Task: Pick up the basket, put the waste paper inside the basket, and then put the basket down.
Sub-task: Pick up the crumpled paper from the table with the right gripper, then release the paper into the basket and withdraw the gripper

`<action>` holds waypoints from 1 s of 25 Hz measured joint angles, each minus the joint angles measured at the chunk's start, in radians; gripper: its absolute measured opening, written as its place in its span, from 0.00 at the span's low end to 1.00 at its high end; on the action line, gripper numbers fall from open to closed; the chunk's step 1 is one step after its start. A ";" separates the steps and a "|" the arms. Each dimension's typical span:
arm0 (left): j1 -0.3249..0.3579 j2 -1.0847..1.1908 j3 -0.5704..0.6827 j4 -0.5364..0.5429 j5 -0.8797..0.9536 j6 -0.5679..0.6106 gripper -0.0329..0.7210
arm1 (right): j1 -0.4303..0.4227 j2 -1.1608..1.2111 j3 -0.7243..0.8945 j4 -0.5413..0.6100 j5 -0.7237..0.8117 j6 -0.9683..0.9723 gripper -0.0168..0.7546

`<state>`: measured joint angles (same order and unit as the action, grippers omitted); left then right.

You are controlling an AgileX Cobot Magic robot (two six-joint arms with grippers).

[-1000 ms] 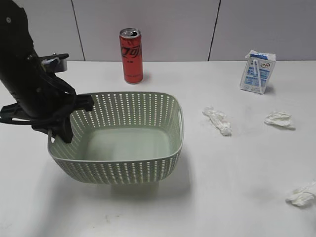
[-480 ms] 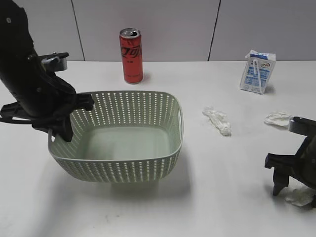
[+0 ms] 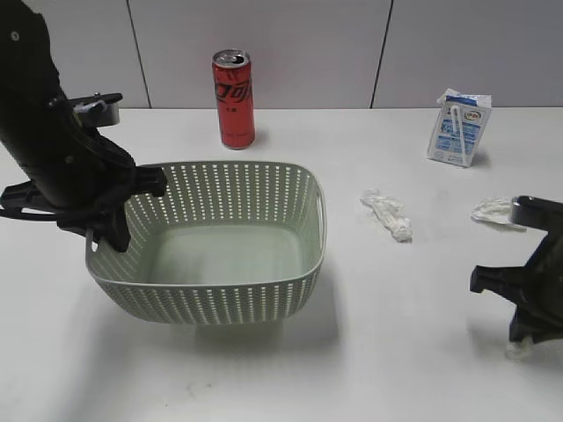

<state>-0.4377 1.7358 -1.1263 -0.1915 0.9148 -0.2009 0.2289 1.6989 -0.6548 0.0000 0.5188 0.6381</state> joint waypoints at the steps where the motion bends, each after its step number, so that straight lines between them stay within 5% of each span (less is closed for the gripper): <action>1: 0.000 0.000 0.000 0.000 0.000 0.000 0.04 | 0.014 -0.029 -0.004 0.006 0.006 -0.035 0.08; 9: 0.000 0.000 0.000 0.001 0.000 0.000 0.04 | 0.356 -0.209 -0.381 0.294 0.003 -0.577 0.08; 13: 0.000 0.000 0.000 0.001 0.000 0.000 0.04 | 0.487 -0.105 -0.586 0.316 0.004 -0.646 0.08; 18: 0.000 0.000 0.000 0.001 0.002 0.000 0.04 | 0.549 0.071 -0.714 0.322 0.062 -0.662 0.11; 20: 0.000 0.000 0.000 0.001 0.002 0.000 0.04 | 0.555 0.117 -0.745 0.326 0.127 -0.688 0.22; 25: 0.000 0.000 0.000 0.002 0.000 0.000 0.04 | 0.548 0.135 -0.830 0.260 0.260 -0.705 0.77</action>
<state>-0.4377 1.7358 -1.1263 -0.1894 0.9147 -0.2009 0.7773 1.8337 -1.4849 0.2598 0.7790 -0.0665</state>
